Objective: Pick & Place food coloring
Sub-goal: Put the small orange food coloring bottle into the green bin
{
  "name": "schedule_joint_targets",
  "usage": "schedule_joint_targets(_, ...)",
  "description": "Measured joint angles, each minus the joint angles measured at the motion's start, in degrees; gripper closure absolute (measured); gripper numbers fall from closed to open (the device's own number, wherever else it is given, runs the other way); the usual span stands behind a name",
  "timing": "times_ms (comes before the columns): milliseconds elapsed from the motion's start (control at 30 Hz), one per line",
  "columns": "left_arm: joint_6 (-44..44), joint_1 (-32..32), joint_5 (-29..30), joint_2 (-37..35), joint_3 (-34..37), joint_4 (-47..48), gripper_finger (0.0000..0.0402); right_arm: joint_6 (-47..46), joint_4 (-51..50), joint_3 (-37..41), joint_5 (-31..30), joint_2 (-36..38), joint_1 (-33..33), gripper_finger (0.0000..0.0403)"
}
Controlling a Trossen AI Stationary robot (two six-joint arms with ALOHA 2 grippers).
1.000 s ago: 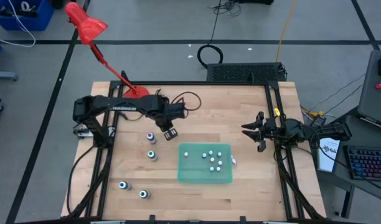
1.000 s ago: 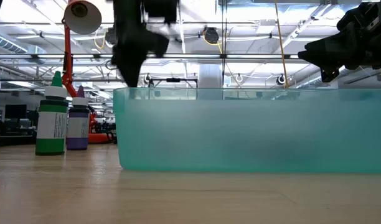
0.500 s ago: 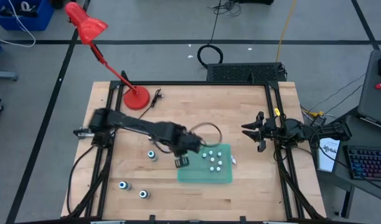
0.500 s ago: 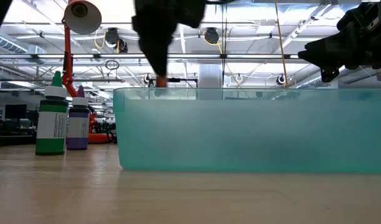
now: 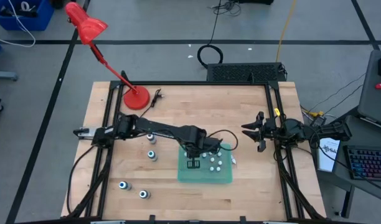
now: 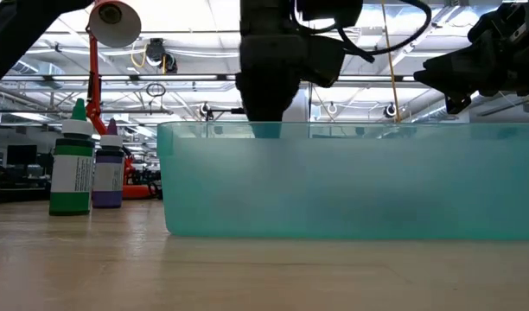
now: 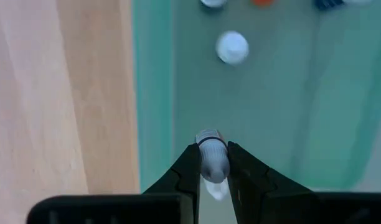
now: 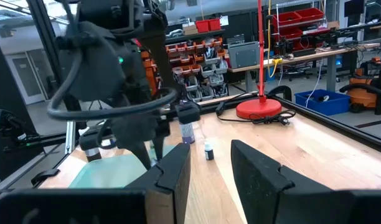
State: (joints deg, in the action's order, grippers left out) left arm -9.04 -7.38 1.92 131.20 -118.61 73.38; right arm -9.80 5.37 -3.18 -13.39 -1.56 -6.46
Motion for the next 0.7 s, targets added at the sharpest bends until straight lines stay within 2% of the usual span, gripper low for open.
schedule_joint_targets(233,0.19,0.4,-0.42,-0.07,1.23,-4.11,0.0346,-0.02,0.0,0.01,0.0,0.0,0.0,0.0298)
schedule_joint_targets(533,-0.95,0.4,-0.56,0.24,7.69,-9.83,0.0346,0.0,0.02,0.0,0.0,0.0,0.0,0.0298)
schedule_joint_targets(700,-2.01,0.4,-0.68,0.15,8.83,-10.34,0.0346,-0.01,0.0,0.02,0.0,-0.02,0.0,0.0298)
